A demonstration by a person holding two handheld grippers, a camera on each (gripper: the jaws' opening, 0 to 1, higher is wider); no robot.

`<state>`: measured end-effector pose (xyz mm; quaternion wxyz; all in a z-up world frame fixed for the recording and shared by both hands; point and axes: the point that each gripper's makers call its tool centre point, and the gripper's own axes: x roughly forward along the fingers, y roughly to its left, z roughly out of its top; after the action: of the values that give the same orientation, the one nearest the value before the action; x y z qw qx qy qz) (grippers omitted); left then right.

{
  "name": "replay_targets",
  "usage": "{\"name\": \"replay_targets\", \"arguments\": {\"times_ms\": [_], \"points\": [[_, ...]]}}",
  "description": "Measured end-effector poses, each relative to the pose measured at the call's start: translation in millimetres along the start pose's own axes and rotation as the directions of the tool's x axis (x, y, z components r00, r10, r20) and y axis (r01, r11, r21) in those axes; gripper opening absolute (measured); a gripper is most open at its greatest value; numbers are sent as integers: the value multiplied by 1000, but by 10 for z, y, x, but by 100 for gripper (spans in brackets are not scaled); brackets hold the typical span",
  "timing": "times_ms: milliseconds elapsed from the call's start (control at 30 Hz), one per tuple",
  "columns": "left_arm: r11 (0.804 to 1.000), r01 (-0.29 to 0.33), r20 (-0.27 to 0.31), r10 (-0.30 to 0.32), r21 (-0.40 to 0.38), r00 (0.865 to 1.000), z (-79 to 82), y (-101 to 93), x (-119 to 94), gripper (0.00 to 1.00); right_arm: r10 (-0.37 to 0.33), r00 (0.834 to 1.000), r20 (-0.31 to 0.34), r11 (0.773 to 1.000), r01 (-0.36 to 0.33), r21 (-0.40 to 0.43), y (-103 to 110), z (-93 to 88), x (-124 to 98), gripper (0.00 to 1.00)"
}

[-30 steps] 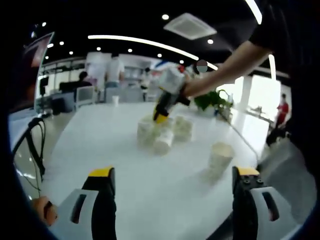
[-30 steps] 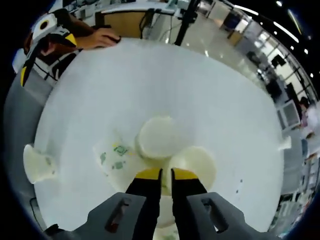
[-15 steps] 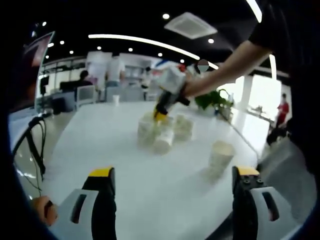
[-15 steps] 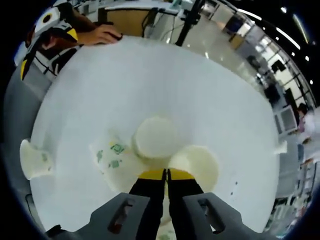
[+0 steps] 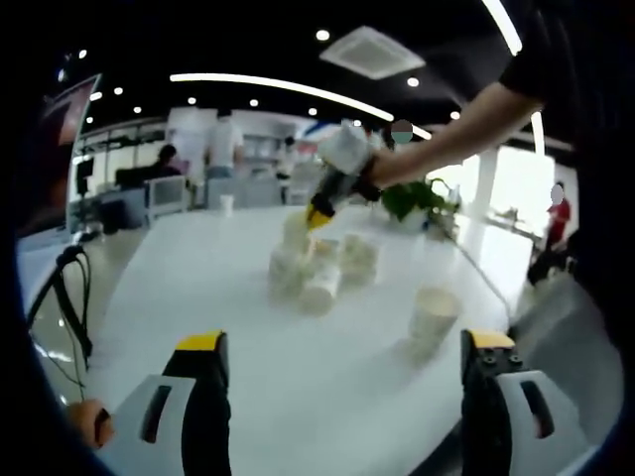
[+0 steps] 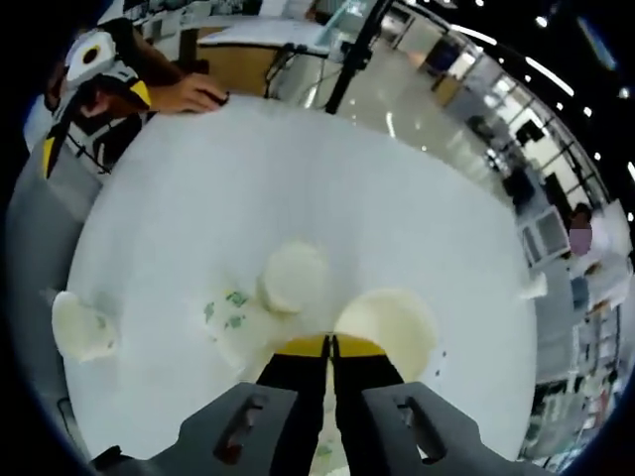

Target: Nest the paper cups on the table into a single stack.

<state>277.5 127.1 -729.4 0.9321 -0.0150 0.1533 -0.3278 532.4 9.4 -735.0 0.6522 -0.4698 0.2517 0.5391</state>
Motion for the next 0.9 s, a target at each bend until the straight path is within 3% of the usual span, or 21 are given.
{"name": "replay_targets", "arguments": {"times_ms": [167,533,767,900], "points": [[1000,16,3,-17,15,1000,51,-51,1,98,-51,997,60,999,51,-11,7,181,-339,0],[998,53,22,-54,44,998,131,-165,-6,98,-99,986,137,995,95,29,317,383,-1119,0],[996,73,26,-74,48,997,119,-245,-3,98,-88,983,164,995,79,63,747,378,-1532,0],[995,84,28,-86,47,996,121,-292,7,98,-68,984,167,996,57,70,1023,376,-1644,0]]}}
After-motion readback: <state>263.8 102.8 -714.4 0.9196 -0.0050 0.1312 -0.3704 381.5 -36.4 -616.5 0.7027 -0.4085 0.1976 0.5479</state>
